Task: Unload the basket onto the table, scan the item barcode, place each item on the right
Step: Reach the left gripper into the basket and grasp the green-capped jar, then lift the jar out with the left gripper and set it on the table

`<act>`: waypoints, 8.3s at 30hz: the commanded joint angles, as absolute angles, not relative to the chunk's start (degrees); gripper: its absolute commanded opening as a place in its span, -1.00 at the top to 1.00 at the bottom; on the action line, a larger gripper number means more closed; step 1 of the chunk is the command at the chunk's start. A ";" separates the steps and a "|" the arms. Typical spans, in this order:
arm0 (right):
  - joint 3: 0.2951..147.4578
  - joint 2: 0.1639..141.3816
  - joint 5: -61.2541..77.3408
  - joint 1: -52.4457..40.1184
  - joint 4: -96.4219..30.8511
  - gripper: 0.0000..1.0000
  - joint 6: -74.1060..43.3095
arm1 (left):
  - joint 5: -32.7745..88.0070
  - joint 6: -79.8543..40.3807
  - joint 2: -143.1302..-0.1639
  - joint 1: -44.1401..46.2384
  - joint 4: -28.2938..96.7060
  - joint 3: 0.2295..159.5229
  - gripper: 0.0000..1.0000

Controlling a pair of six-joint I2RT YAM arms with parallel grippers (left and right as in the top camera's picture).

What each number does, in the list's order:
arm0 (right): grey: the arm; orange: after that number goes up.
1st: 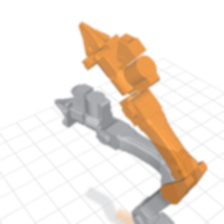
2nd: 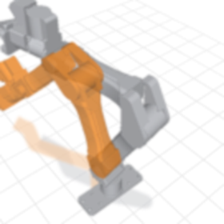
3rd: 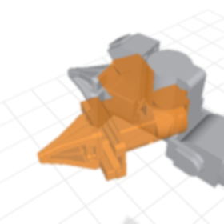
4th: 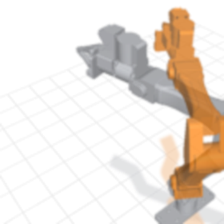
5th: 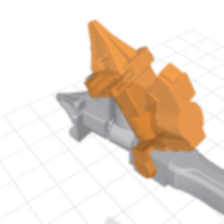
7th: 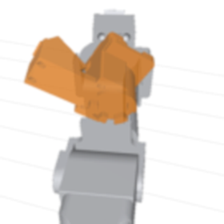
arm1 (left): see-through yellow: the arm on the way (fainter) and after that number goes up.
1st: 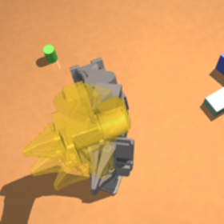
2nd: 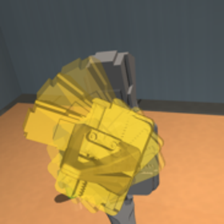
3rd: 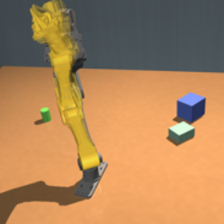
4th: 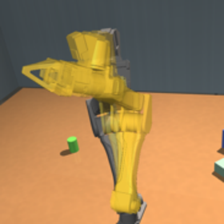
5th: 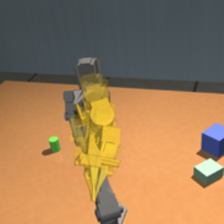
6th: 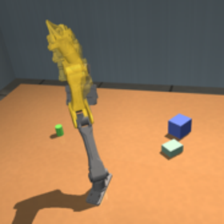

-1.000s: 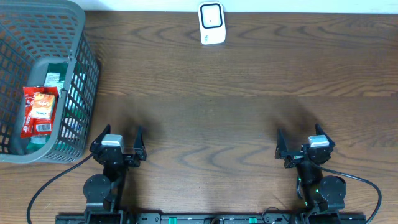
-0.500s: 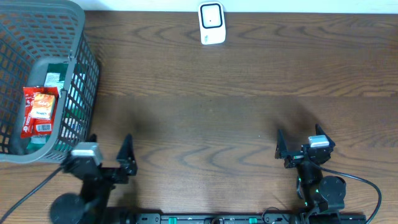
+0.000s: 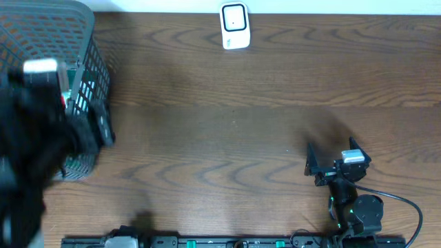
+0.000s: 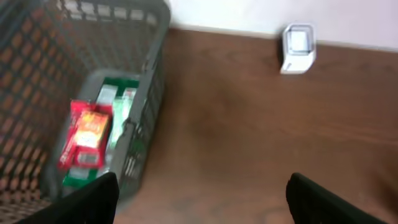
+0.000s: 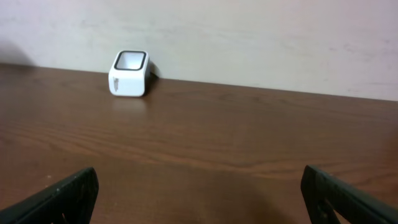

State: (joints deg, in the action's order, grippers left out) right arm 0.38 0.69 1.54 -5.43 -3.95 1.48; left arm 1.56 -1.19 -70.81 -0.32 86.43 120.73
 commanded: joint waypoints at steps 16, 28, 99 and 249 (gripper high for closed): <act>0.32 0.38 1.63 -5.89 -4.16 -0.98 0.69 | 5.37 -2.90 -86.80 -35.88 92.47 122.04 -0.94; 0.32 0.38 1.61 -5.89 -4.14 -0.99 0.69 | 5.39 -3.29 -86.85 -36.69 74.65 97.45 -0.94; 0.32 0.38 1.61 -5.89 -4.14 -0.98 0.71 | 14.31 6.70 -99.94 -33.19 53.45 74.00 -0.51; 0.32 0.38 1.61 -5.89 -4.14 -0.98 0.69 | -12.29 -1.72 -78.15 -18.83 60.53 96.77 -0.96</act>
